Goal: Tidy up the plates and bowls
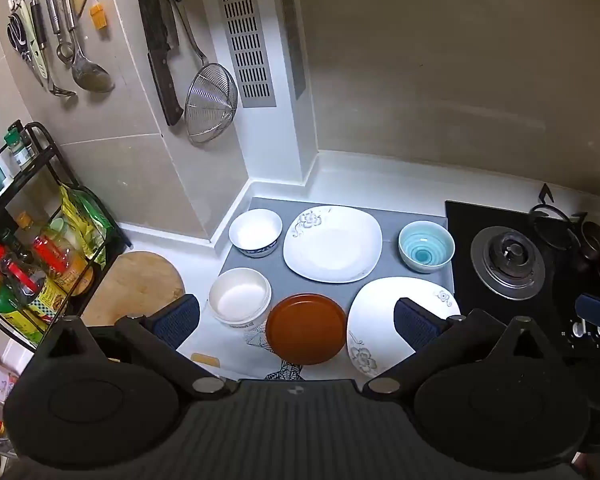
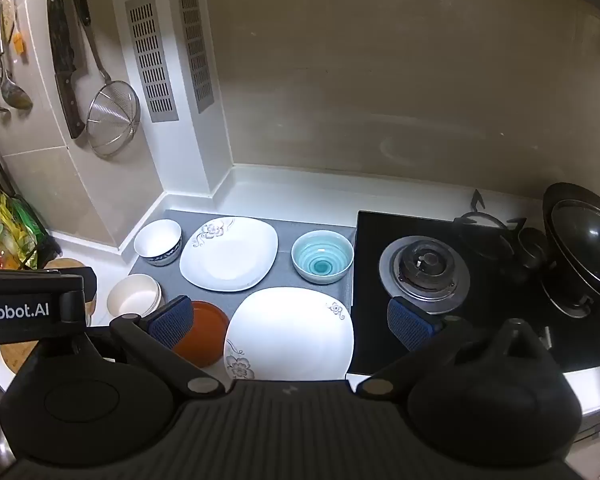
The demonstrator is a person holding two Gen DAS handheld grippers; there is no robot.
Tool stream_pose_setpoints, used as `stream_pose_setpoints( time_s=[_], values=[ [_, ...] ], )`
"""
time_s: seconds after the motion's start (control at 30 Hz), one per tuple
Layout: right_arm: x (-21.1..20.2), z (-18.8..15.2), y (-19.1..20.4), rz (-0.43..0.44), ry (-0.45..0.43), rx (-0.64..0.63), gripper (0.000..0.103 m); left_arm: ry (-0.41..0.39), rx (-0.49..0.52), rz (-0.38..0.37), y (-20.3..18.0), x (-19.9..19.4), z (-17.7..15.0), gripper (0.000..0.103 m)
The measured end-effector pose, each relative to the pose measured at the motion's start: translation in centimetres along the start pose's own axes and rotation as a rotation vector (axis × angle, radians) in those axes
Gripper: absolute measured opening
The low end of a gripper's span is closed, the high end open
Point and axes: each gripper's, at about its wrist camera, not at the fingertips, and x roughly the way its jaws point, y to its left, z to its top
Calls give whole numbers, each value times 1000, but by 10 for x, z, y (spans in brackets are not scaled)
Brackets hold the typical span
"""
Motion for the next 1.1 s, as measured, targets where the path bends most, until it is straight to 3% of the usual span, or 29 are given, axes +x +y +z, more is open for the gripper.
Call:
stream_pose_setpoints(
  time_s=[0.2, 0.4, 1.1],
  values=[
    [7, 1, -1, -4, 21, -7, 103, 2, -1, -7, 13, 1, -2, 103],
    [10, -2, 11, 4, 35, -1, 103, 15, 11, 19, 4, 6, -5, 103],
    [9, -16, -8, 11, 65, 13, 103, 50, 2, 7, -2, 6, -10, 103]
  ],
)
